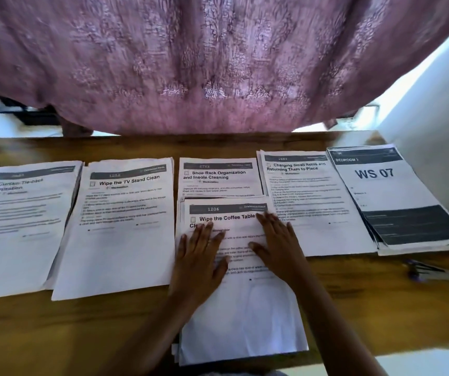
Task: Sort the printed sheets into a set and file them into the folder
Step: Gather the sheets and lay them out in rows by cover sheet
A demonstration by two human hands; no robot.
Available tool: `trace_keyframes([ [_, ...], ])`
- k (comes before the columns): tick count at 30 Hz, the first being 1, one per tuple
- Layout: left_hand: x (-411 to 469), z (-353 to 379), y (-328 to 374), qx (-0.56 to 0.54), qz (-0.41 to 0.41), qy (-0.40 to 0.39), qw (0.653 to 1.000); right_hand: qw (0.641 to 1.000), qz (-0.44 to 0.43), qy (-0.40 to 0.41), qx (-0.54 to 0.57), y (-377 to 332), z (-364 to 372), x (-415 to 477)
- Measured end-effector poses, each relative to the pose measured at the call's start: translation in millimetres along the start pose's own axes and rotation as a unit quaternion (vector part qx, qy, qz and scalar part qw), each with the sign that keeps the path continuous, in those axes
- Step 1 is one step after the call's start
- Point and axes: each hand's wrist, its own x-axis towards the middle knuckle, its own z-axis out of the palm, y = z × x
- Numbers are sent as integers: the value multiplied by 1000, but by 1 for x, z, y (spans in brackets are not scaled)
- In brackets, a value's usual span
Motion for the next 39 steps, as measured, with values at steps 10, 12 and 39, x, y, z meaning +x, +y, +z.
trace_keyframes([
  [10, 1, -1, -3, -61, -7, -13, 998, 958, 180, 88, 207, -27, -16, -24],
  [12, 1, -4, -6, -142, -15, -5, 990, 950, 173, 82, 247, -22, -15, -26],
  [39, 149, -68, -50, 42, 14, -246, 968, 864, 96, 396, 296, 72, -174, 85],
])
